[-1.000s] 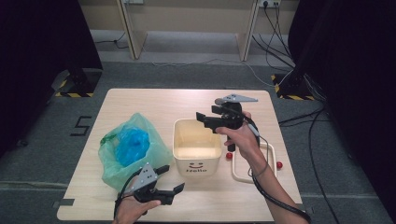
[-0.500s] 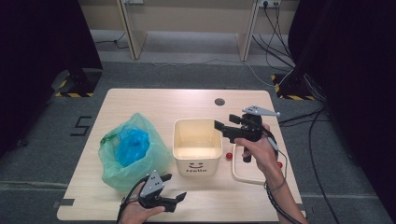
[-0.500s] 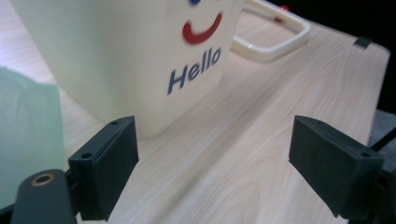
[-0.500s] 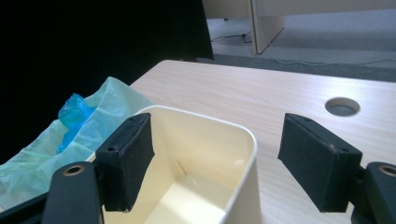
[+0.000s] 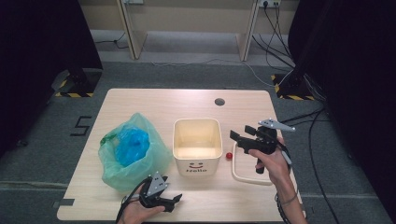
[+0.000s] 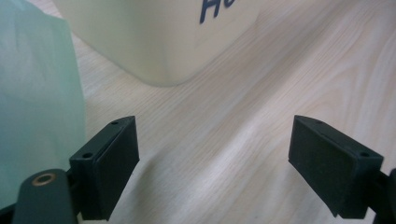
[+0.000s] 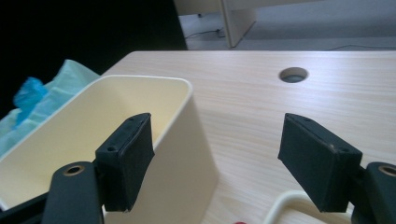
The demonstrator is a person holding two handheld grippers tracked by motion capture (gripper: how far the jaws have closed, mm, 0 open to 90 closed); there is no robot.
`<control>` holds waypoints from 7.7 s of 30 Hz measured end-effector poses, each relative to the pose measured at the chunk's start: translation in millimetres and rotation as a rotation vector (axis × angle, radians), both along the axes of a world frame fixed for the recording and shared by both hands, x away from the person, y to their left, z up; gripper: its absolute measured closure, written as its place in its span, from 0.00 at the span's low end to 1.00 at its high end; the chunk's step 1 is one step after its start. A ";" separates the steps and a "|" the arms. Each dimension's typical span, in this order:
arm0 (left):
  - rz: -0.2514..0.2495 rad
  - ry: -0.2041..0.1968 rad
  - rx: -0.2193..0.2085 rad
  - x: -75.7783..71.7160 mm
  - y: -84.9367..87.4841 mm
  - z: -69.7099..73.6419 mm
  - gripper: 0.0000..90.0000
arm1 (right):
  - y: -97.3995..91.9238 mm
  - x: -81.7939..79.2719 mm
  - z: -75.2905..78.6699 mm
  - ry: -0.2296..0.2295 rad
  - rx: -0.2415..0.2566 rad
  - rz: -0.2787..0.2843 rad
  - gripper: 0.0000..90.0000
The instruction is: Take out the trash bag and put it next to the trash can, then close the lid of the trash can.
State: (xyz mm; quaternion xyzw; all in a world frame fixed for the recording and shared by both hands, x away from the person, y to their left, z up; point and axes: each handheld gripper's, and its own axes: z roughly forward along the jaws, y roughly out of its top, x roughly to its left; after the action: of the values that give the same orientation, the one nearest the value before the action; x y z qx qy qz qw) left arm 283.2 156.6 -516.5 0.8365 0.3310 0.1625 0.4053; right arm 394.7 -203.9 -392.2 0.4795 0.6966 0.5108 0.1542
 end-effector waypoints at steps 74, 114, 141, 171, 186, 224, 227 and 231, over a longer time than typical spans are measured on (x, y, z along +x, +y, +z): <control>-0.010 0.060 0.025 8.8 4.9 -5.6 0.15 | -94.1 13.9 -101.9 0.226 -0.260 -0.280 0.44; -0.007 0.058 0.025 7.1 3.0 -5.5 0.16 | -109.1 7.0 -65.3 0.064 -0.201 -0.275 0.86; 0.016 -0.030 -0.032 0.8 0.2 4.6 0.18 | -103.0 16.8 16.4 -0.078 -0.006 -0.205 0.86; 0.047 -0.323 -0.134 0.3 -8.9 61.5 0.19 | 35.8 53.0 55.0 -0.049 0.005 0.089 0.86; 0.065 -0.345 -0.158 1.9 -12.8 74.0 0.19 | 62.5 64.2 49.0 0.005 -0.001 0.121 0.86; 0.138 -0.393 -0.166 19.2 -36.2 82.5 0.19 | 80.6 73.2 23.0 0.132 -0.042 0.098 0.82; 0.140 -0.377 -0.177 20.3 -35.2 84.1 0.18 | 80.2 70.6 21.8 0.126 -0.069 0.097 0.82; 0.139 -0.366 -0.184 21.5 -34.6 85.0 0.18 | 77.3 66.3 21.3 0.111 -0.086 0.091 0.81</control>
State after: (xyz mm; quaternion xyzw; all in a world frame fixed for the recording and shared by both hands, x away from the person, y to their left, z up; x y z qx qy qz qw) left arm 304.8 121.9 -431.5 0.7276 0.3223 0.3084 0.5212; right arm 461.0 -126.6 -370.9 0.4680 0.7465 0.4594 0.1125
